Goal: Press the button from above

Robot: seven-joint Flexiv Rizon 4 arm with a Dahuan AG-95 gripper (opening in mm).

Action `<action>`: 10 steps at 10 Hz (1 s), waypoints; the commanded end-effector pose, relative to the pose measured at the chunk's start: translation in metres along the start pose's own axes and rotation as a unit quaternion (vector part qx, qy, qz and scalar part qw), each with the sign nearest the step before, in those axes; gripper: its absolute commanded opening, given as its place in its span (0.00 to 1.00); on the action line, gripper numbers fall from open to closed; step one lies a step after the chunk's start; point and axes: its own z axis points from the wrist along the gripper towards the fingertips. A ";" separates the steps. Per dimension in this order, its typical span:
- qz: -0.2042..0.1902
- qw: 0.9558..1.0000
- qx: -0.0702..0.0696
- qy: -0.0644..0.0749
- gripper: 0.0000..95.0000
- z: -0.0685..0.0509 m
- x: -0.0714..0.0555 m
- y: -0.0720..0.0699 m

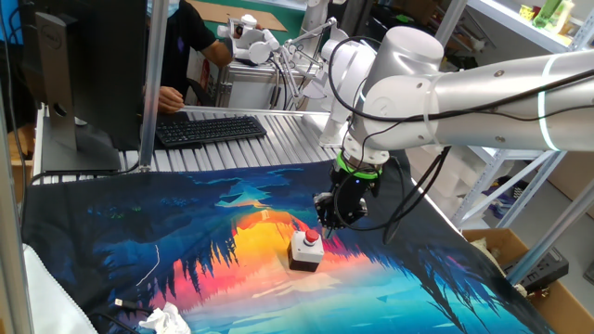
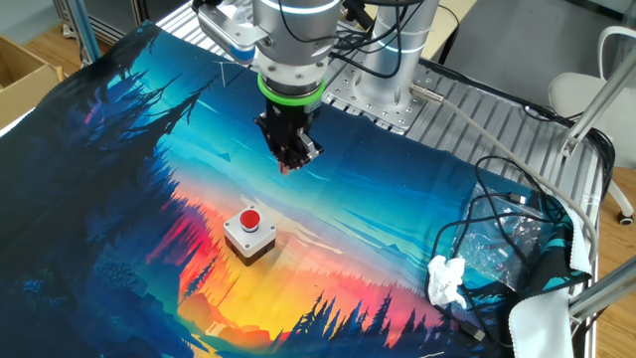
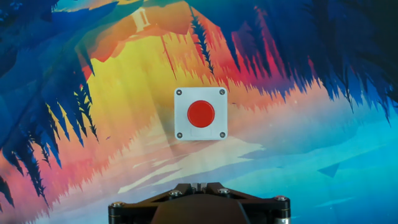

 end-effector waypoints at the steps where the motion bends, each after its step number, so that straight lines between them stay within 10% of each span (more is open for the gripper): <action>1: -0.001 1.000 0.000 -0.002 0.00 0.002 0.004 -0.001; 10: -0.001 1.000 -0.001 0.003 0.00 -0.001 -0.005 0.000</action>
